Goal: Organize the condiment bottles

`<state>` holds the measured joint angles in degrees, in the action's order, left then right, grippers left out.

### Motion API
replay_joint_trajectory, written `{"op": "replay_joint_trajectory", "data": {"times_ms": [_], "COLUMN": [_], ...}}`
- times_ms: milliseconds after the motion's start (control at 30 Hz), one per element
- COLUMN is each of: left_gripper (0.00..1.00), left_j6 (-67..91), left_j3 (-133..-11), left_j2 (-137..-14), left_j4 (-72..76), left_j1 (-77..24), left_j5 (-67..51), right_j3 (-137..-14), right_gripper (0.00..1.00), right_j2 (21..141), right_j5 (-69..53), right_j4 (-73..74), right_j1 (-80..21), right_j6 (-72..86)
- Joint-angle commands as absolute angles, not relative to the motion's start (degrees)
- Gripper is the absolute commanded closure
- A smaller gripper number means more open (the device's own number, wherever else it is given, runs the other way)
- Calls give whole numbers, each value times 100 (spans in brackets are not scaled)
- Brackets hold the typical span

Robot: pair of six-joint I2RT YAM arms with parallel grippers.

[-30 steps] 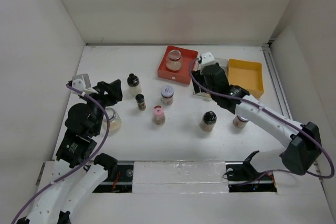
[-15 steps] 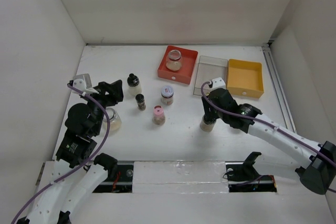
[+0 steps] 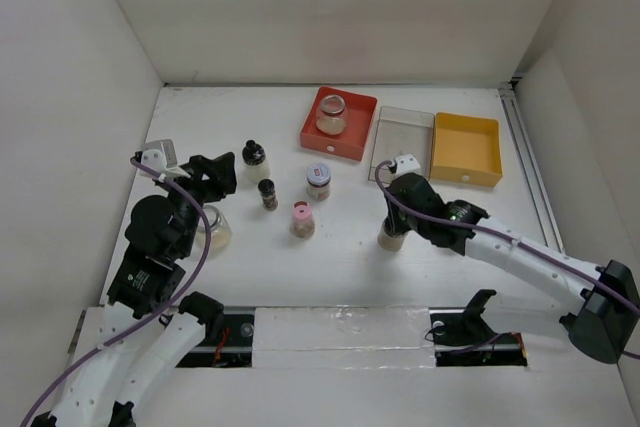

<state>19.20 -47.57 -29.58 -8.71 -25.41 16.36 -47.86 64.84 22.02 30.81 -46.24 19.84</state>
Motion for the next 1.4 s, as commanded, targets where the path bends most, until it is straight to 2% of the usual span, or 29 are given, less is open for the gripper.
{"op": "replay_joint_trajectory", "data": {"times_ms": [0,167,233,400,567,733,967,1300,1367], "left_gripper": [41,41,41,42,42,42,42,42,42], "left_j6": [1951,1951,2003,2004,2004,2004,2004,1951,1951], "left_j3": [-4746,-4746,-4746,-4746,-4746,-4746,-4746,-4746,-4746], "left_j2": [-2988,-3040,-3041,-3041,-3093,-3094,-3207,-3260,-3261], "left_j4": [-562,-562,-562,-562,-562,-562,-562,-562,-562], "left_j1": [-2540,-2540,-2540,-2540,-2540,-2540,-2540,-2540,-2540], "left_j5": [1564,1512,1512,1512,1459,1512,1582,1582,1582], "right_j3": [-4702,-5517,-6018,-7372,-8120,-9033,-9509,-9923,-9923], "right_gripper": [78,83,83,85,86,88,89,90,87], "right_j2": [6486,6153,6345,7406,8515,9805,10800,11548,11610], "right_j5": [2205,2698,2698,2330,1697,1354,976,756,835], "right_j4": [2971,2620,2286,1513,836,721,545,343,282], "right_j1": [-4772,-4843,-4466,-3667,-2622,-2101,-1776,-1723,-1723], "right_j6": [2153,1270,811,-236,-360,-466,-519,-519,-519]}}
